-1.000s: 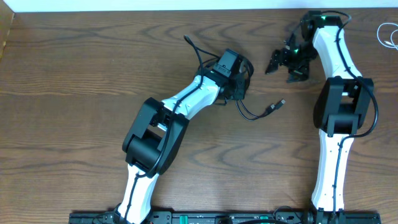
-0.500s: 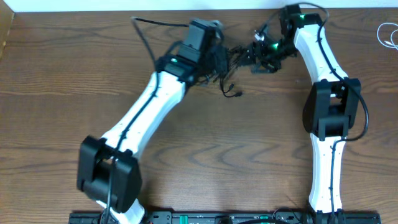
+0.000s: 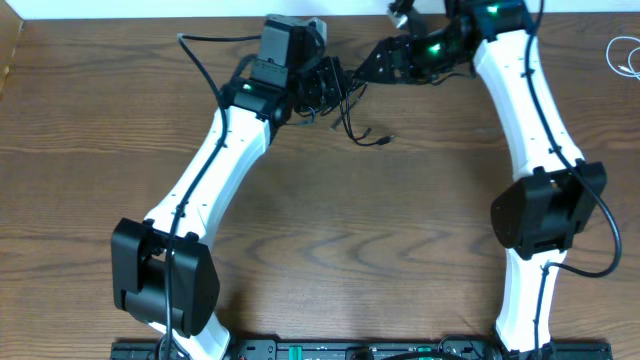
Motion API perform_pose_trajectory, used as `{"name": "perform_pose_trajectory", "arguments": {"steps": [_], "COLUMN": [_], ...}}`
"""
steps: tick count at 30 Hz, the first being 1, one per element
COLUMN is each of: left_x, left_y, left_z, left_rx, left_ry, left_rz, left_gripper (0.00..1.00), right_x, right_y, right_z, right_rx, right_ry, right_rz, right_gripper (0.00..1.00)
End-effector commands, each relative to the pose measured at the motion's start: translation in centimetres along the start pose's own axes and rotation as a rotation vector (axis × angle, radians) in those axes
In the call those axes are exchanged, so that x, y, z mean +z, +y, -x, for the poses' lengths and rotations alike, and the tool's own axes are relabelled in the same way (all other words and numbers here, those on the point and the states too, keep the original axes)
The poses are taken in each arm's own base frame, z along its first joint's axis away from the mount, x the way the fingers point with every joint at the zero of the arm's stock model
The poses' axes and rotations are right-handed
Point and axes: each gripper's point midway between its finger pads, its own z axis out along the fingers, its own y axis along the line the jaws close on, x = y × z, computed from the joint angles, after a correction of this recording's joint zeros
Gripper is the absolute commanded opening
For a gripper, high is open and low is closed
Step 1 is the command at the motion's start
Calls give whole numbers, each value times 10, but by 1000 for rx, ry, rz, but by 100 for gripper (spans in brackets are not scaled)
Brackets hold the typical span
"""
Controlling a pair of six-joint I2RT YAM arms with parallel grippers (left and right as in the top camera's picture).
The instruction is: Untangle cables
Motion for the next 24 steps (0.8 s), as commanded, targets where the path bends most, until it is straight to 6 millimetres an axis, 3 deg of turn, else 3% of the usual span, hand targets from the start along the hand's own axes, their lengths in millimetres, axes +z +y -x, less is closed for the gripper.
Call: {"name": "perform_pose_trajectory", "arguments": {"steps": [1,13,24], "left_x": [-7,-35,-44], "left_y": [-13,-28,-35], "left_z": [0,10,21], "left_rx": [-82,-181,-234], "left_ry": [50,144,145], "left_rz": [-109,-327,-390], "left_gripper": [8,8,7], "right_x": [14,15,24], "right_y": [-1,-12,9], "right_z": [-3,14,27], "right_rx": [34,200,205], "right_ry": [20,-53,-89], "right_rz": [-18,-92,-21], "right_gripper": [69,64,65]}}
